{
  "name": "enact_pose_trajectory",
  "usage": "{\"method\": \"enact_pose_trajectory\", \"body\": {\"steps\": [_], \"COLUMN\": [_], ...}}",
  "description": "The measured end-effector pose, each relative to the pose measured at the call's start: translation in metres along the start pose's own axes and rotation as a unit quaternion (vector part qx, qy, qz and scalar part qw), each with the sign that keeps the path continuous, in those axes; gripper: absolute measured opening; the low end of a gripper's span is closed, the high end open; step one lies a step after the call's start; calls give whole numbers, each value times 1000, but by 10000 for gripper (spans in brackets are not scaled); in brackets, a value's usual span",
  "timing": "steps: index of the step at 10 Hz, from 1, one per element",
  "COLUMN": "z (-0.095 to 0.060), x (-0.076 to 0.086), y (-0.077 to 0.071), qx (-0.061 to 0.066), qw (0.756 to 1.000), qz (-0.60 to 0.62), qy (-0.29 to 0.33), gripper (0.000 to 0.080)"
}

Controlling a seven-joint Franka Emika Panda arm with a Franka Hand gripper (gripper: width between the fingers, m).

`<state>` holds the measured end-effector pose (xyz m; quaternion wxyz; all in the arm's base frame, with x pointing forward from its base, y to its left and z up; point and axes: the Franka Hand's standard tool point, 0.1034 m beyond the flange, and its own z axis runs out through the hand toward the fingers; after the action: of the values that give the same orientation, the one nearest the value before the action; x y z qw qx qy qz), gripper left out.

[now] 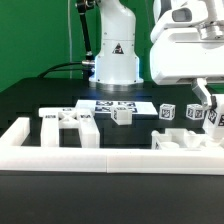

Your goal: Assemble chair

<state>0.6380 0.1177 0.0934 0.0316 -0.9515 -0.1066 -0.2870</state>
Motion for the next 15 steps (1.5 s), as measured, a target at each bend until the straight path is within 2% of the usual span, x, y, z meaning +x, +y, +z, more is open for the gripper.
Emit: {"method": "enact_pose_trajectory", "body": {"steps": [4,9,15], "z": [3,2,5], "x": [-9,-16,-23], "y": [0,-3,-3], "qx": [0,-7,-4], "qw": [1000,1000,1000], "qz": [0,-4,-5], "qy": [-4,30,11], "gripper": [295,294,294]}}
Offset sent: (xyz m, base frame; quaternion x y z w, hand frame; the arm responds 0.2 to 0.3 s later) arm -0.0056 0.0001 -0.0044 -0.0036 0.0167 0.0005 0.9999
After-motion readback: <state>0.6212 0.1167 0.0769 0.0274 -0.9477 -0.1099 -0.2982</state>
